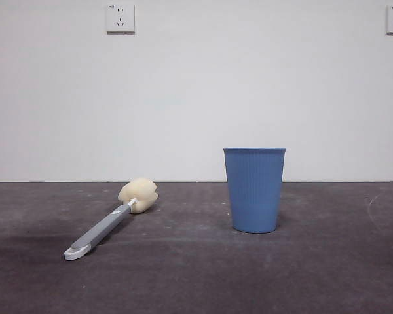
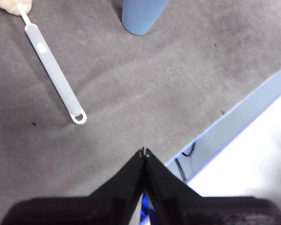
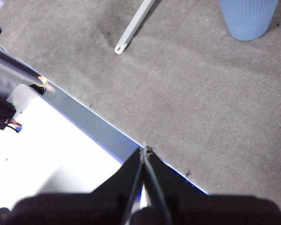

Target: Pick up the cup brush,pick up the cup,insert the brush into the cup,clean the cup,put the cup brush back,put the cup back to the fixed position on the table

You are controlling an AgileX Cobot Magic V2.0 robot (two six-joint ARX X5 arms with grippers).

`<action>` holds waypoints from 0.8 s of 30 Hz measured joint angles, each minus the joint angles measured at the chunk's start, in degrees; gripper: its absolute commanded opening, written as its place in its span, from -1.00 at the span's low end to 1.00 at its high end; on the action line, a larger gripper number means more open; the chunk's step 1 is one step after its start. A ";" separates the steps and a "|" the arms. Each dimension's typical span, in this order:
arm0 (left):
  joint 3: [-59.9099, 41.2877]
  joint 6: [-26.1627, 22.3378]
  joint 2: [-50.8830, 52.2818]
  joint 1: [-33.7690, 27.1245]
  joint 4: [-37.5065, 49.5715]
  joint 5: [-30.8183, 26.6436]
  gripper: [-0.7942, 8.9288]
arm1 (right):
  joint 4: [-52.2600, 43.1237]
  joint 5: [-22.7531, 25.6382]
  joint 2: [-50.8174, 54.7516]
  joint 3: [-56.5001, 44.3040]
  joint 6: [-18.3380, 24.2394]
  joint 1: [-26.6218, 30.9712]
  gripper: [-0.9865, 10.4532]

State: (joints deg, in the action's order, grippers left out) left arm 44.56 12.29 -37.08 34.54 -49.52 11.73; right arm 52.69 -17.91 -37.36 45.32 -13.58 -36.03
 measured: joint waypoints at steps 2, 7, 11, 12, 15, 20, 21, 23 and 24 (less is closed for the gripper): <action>0.00 -1.75 1.31 -0.81 2.62 -2.71 -0.85 | 0.00 0.00 0.00 -0.02 0.00 0.00 -0.83; 0.00 -10.27 6.03 -9.53 19.34 -0.55 -0.84 | -0.02 0.02 0.00 -0.02 -0.02 0.00 -0.83; 0.00 -16.87 9.86 -19.85 30.93 2.23 -0.84 | 0.00 0.09 0.00 -0.02 0.00 0.00 -0.83; 0.02 -18.21 10.60 -21.81 32.22 2.29 -0.84 | 0.00 0.09 0.00 0.00 0.00 0.00 -0.83; 0.00 -22.56 12.72 -26.77 32.06 2.95 -0.84 | 0.00 0.09 0.00 -0.02 0.00 0.00 -0.83; -4.50 -27.65 16.98 -31.15 32.37 3.08 -0.84 | 0.00 0.09 0.00 0.00 0.00 0.00 -0.83; -6.56 -28.15 18.01 -31.85 33.11 3.15 -0.84 | 0.00 0.09 0.00 0.00 0.00 0.00 -0.83; -11.06 -28.33 20.04 -32.98 35.78 3.30 -0.84 | 0.00 0.09 0.00 0.00 -0.02 0.00 -0.83; -13.46 -28.28 21.11 -33.46 37.51 3.32 -0.84 | 0.00 0.09 0.00 0.00 -0.02 0.00 -0.83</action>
State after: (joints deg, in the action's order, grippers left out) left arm 31.09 -15.99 -15.97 1.08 -12.01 15.05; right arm 52.69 -17.82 -37.36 45.32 -13.61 -36.03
